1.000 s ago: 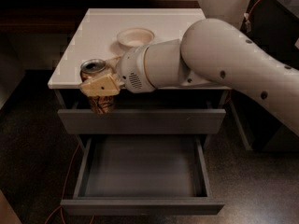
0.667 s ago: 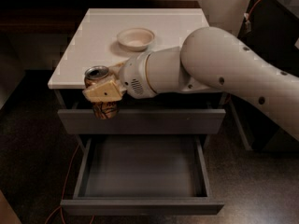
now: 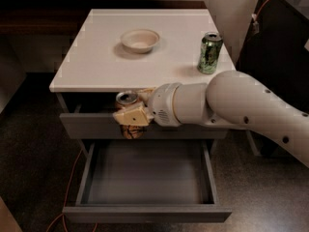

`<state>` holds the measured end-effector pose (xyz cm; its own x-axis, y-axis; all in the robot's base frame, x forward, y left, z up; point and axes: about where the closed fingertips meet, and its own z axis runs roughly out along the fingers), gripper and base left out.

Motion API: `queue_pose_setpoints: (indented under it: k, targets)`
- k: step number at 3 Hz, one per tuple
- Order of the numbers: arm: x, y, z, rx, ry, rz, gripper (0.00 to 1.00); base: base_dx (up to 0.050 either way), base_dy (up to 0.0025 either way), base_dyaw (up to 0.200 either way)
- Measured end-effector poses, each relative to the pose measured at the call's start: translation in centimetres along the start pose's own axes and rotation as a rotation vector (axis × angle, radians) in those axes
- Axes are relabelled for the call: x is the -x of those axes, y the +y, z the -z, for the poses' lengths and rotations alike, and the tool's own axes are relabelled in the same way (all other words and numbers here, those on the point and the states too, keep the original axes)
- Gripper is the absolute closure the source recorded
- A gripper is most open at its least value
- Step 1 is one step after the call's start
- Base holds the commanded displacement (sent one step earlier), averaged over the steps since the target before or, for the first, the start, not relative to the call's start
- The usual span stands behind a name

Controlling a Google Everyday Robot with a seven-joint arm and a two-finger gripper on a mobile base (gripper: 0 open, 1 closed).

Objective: Place orange can into middle drawer

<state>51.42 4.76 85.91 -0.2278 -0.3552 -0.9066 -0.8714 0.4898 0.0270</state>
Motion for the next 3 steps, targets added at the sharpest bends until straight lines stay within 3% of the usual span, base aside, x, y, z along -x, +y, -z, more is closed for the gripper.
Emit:
queue_pose_setpoints:
  k: [3]
  targets:
    - [-12.4,-5.7,0.3,0.0,0.026,-0.001,1.0,0.0,0.0,0.0]
